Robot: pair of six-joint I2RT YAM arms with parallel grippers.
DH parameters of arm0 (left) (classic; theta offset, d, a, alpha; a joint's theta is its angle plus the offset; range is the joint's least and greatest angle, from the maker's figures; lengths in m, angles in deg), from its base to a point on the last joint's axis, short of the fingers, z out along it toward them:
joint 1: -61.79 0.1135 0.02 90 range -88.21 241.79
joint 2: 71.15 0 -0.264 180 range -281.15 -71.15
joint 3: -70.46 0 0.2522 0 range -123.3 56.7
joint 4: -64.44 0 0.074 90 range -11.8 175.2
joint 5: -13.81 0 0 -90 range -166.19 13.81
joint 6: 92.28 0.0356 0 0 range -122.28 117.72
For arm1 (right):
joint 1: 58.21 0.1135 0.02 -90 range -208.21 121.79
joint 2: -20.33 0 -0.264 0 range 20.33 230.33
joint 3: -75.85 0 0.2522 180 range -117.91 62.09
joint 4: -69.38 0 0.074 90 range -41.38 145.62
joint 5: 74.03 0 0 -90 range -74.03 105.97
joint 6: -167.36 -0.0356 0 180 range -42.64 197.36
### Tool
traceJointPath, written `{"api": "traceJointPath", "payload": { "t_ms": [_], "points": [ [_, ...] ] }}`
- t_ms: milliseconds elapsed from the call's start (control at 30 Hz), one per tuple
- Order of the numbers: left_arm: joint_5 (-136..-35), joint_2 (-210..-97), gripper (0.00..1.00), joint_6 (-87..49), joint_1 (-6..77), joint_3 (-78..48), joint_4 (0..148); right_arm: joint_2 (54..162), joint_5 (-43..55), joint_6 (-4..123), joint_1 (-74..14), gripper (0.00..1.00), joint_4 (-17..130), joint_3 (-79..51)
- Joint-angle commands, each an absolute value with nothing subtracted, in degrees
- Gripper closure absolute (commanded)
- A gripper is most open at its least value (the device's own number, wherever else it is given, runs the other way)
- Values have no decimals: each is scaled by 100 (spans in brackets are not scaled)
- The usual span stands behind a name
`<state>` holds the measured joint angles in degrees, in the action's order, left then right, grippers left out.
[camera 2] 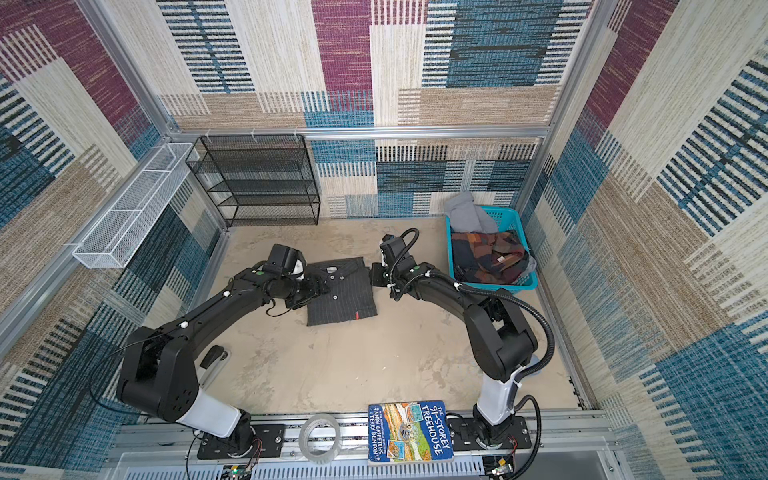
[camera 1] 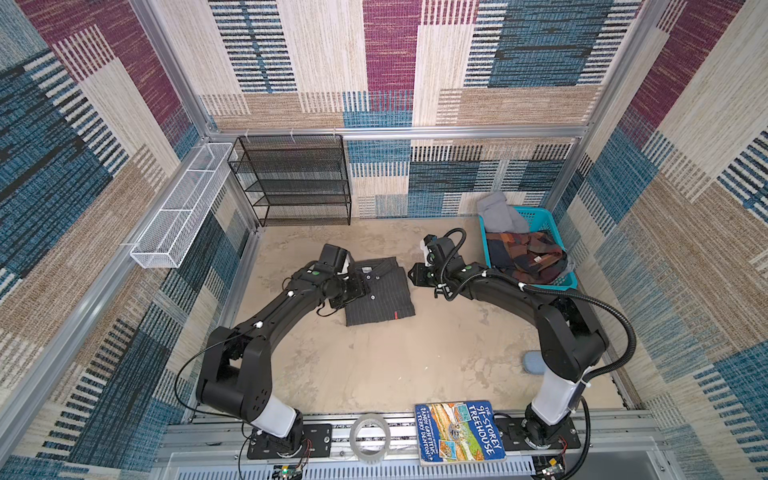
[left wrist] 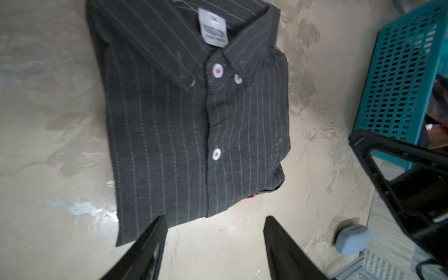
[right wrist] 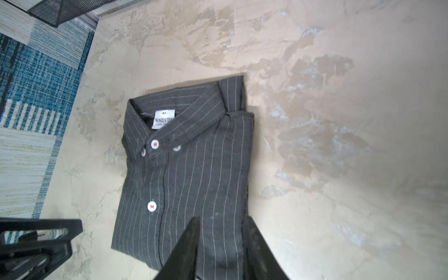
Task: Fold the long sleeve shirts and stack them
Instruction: 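Grasp the shirt's near edge with the left gripper while the right draws back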
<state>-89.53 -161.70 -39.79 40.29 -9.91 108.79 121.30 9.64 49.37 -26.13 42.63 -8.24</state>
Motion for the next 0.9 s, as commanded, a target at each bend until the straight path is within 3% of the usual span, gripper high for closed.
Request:
{"api": "traceJointPath", "payload": {
  "t_ms": [0,267,867],
  "points": [
    [-8139,-16430,33,-3988,3684,-1424,11534,11759,1230,4941,-2608,66,4324,-564],
    [-7924,-17382,33,-4005,3209,-2063,11400,11165,1452,5013,-2665,65,4231,-51],
    [-7471,-18605,33,-4108,3218,-2611,11496,11083,1523,4819,-2736,65,4243,155]
  ]
}}
